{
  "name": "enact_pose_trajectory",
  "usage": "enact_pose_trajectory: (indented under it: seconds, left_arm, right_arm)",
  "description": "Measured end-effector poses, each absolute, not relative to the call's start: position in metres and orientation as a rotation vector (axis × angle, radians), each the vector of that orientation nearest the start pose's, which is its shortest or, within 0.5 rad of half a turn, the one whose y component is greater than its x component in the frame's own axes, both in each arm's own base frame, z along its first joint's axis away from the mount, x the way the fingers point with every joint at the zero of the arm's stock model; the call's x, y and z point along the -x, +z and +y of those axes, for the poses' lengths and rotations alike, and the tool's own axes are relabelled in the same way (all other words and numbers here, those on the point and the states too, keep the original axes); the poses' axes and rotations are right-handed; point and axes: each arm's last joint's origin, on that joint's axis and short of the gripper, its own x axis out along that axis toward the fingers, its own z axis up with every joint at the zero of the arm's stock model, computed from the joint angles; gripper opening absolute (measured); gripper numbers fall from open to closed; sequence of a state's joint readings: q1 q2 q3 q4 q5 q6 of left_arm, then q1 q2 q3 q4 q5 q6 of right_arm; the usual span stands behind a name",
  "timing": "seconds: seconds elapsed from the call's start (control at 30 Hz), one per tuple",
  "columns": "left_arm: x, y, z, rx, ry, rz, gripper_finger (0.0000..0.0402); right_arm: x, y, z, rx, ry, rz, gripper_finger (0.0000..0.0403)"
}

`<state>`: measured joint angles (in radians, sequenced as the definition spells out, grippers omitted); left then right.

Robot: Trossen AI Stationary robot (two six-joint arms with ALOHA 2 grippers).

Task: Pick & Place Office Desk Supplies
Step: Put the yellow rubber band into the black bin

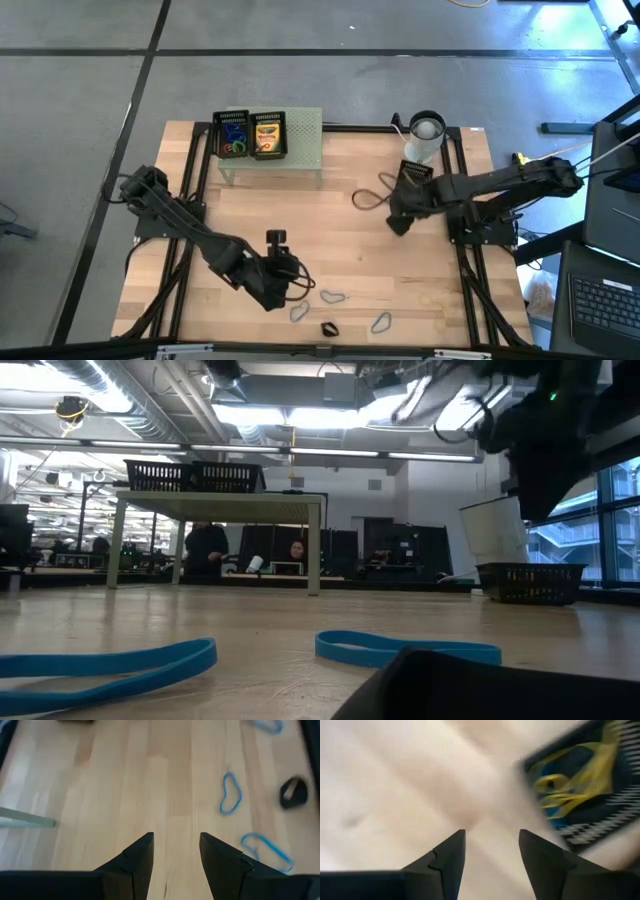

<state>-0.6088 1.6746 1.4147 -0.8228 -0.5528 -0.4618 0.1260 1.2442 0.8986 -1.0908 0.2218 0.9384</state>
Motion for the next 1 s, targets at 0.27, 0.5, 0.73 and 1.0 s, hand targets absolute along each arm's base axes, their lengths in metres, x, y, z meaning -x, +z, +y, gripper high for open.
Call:
enact_pose_trajectory:
  seconds: [0.27,0.5,0.73,1.0]
  left_arm:
    - [-0.292,0.262,-0.187,-0.180,0.201,0.950,0.0153]
    - [-0.289,0.262,-0.189,-0.172,0.207,0.956,0.0153]
    - [-0.288,0.262,-0.190,-0.178,0.202,0.956,0.0153]
    - [-0.288,0.262,-0.190,-0.180,0.203,0.956,0.0153]
  right_arm:
    - [-0.200,0.234,0.091,-0.718,-0.457,1.175,0.0171]
    - [-0.184,0.218,0.152,-0.784,-0.374,1.273,0.0163]
    - [-0.172,0.188,0.193,-0.658,-0.239,1.481,0.0162]
    - [-0.161,0.160,0.214,-0.458,-0.131,1.616,0.0162]
